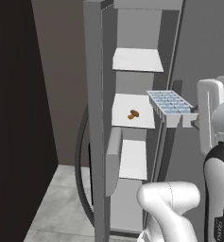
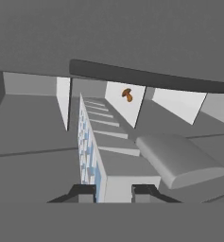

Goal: Open the freezer door, pick up the ice cube tray from the freezer, and place it on the dining counter.

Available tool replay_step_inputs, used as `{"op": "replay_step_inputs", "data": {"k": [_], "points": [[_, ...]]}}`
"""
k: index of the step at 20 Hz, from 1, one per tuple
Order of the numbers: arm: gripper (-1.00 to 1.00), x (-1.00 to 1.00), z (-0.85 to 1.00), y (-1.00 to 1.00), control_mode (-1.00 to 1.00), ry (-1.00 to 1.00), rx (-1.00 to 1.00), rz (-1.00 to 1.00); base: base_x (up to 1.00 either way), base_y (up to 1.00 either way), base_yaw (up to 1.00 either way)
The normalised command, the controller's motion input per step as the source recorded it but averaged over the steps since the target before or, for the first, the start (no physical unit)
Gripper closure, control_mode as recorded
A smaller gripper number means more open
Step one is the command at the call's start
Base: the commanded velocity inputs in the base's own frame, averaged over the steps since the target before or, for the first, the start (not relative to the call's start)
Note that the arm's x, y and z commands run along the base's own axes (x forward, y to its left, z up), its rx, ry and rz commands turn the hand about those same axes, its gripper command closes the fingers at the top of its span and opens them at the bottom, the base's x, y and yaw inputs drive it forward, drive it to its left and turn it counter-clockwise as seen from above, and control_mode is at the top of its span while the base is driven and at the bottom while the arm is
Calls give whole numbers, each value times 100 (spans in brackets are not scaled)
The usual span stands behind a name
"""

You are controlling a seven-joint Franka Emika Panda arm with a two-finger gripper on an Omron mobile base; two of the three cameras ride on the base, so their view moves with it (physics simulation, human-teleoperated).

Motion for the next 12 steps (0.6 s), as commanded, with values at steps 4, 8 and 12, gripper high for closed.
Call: {"op": "replay_step_inputs", "data": {"k": [4,8,12], "points": [[100,0,11,0,-100,0,0,0,0,0,0],[100,0,5,0,-100,0,0,0,0,0,0],[100,-6,0,0,-100,0,0,0,0,0,0]]}}
